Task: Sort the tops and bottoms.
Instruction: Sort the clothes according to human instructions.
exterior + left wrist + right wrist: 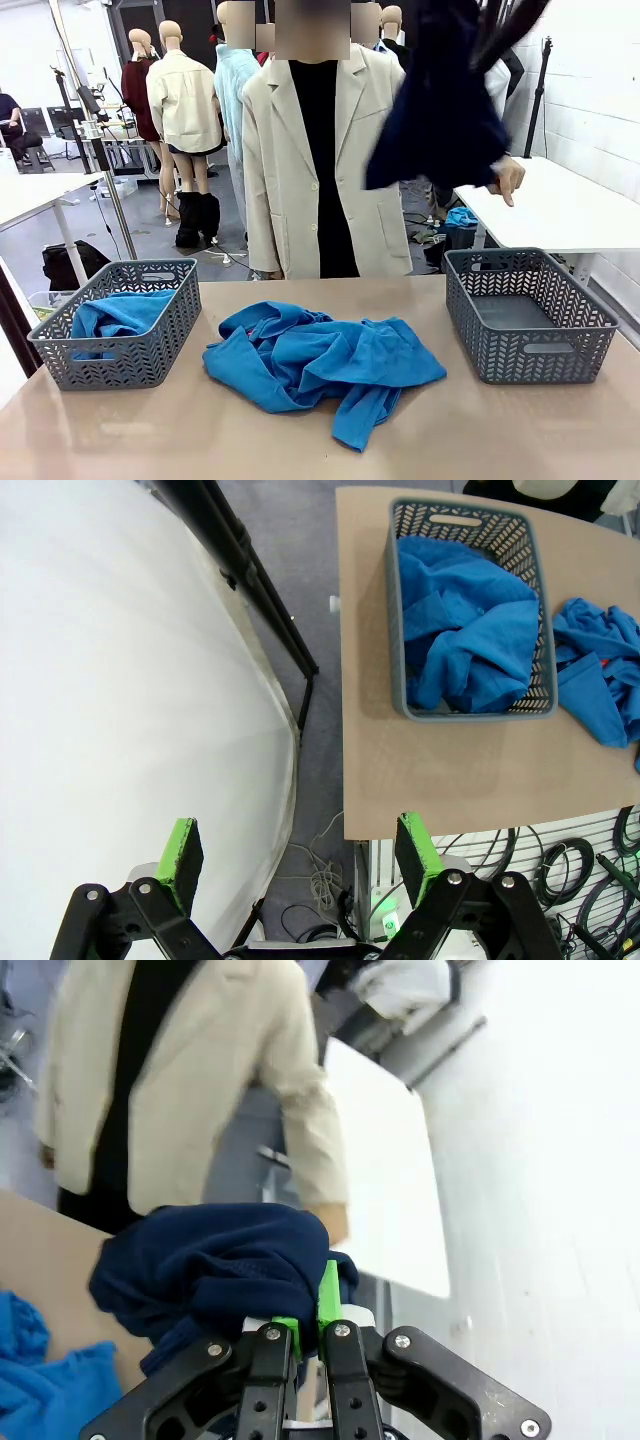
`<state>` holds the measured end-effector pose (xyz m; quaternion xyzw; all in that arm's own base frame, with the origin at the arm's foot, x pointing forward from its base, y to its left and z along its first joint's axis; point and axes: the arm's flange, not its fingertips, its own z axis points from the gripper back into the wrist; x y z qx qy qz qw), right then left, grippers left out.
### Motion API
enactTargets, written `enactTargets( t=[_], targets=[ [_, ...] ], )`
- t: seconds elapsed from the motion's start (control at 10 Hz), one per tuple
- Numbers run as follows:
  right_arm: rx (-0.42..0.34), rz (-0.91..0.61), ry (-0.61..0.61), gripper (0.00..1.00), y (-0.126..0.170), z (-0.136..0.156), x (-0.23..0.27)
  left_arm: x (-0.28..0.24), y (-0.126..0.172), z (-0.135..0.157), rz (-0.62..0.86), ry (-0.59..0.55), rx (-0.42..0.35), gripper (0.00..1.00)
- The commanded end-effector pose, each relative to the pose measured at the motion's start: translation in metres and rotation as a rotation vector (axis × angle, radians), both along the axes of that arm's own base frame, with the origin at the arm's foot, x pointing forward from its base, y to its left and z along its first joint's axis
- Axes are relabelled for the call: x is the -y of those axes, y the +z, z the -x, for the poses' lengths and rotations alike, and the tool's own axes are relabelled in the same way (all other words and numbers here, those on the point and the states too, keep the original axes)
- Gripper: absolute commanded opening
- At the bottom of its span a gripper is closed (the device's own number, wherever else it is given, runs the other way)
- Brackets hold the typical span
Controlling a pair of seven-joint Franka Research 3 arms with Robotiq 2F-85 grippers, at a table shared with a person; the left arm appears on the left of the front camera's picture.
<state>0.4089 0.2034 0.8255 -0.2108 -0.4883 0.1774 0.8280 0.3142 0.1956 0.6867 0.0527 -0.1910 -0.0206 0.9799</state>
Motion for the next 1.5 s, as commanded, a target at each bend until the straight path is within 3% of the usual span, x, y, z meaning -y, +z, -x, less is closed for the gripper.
enactTargets(
  t=[0.0,0.1,0.3,0.4,1.2,1.4],
  targets=[
    [0.06,0.051,-0.136,0.0,-0.047,0.017,0.035,0.0,0.002,-0.001,0.008,0.002,0.003,1.0],
    [0.055,0.025,-0.172,0.0,-0.068,0.019,0.054,0.0,0.002,-0.001,0.008,0.002,0.003,1.0],
    [0.151,0.062,-0.26,0.0,-0.105,0.026,0.09,0.0,0.002,-0.001,0.008,0.002,0.003,1.0],
    [0.135,0.048,-0.278,0.0,-0.125,0.027,0.1,0.0,0.002,-0.001,0.008,0.002,0.003,1.0],
    [-0.284,-0.324,-0.313,0.0,-0.297,0.052,0.126,0.0,0.002,-0.001,0.008,0.002,0.003,1.0],
    [-0.326,-0.339,-0.362,0.0,-0.321,0.065,0.124,0.0,0.002,-0.001,0.008,0.002,0.003,1.0]
  ],
)
